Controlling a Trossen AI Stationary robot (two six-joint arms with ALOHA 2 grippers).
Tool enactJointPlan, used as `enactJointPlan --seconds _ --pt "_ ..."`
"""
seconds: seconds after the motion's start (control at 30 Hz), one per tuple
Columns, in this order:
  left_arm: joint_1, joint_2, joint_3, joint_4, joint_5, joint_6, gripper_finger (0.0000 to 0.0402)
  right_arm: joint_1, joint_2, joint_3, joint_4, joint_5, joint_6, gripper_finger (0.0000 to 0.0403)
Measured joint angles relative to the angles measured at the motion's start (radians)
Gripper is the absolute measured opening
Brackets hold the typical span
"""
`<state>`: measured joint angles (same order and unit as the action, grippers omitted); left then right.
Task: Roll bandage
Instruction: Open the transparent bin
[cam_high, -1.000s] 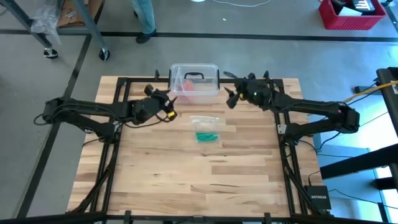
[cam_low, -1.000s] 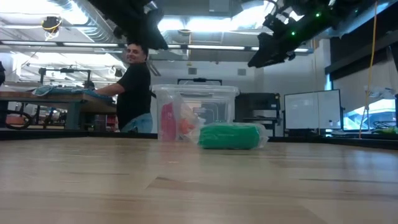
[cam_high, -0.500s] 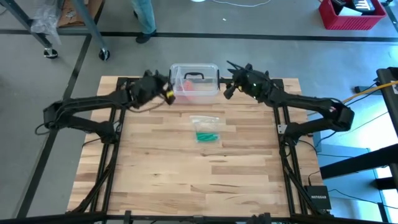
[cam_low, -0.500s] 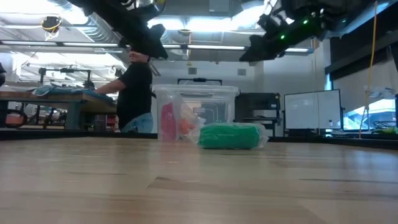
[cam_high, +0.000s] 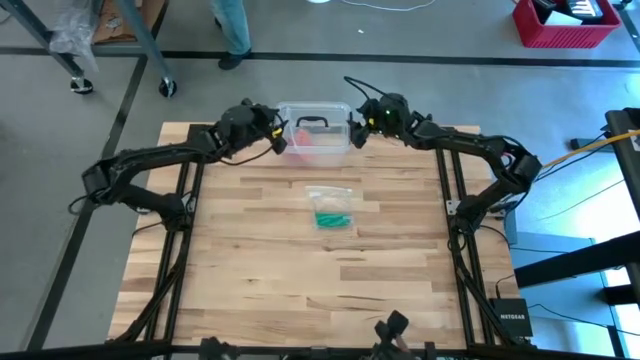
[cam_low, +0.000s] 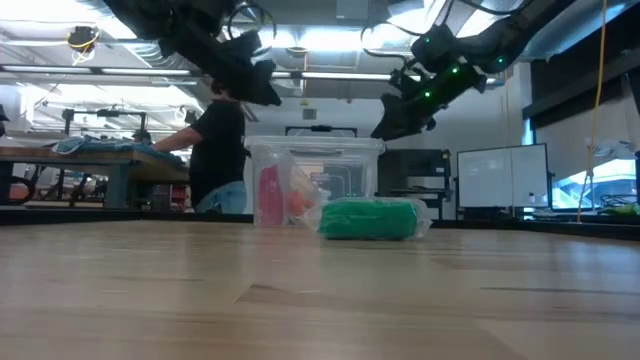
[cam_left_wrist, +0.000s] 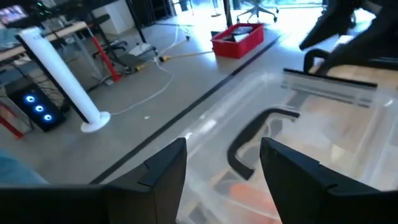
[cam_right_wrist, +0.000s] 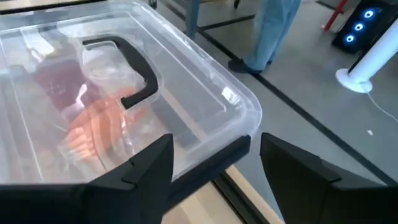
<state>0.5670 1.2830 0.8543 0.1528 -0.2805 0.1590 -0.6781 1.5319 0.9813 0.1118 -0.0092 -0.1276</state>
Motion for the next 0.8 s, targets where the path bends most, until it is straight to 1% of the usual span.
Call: enactJointPlan --seconds 0.13,0.2,0.33,0.4,0.53,0.6,0.8 --pt "-0.002 0.071 0.0 0.042 0.001 0.0 0.0196 0.004 0.014 0.003 0.025 0.038 0.0 0.0238" --pt "-0.002 0.112 0.0 0.094 0.005 0.0 0.0196 0.004 0.027 0.003 0.02 0.045 -0.001 0.0238" --pt "0.001 0.184 0.0 0.261 0.094 -0.016 0.0196 0.004 0.038 0.002 0.015 0.051 0.0 0.0238" --pt "0.004 0.216 0.0 0.314 0.113 -0.002 0.0196 0.004 0.038 0.002 0.004 0.051 0.001 0.0238" --pt "0.033 0.278 0.0 0.284 0.117 0.029 0.0196 0.004 0.038 0.002 -0.017 0.073 0.001 0.0238" --pt "0.051 0.299 0.0 0.271 0.121 0.018 0.0196 0.004 0.037 0.003 -0.028 0.088 0.003 0.0238" --pt "0.08 0.308 0.005 0.194 0.123 -0.034 0.0196 0.005 0.032 0.009 -0.101 0.116 -0.003 0.0238"
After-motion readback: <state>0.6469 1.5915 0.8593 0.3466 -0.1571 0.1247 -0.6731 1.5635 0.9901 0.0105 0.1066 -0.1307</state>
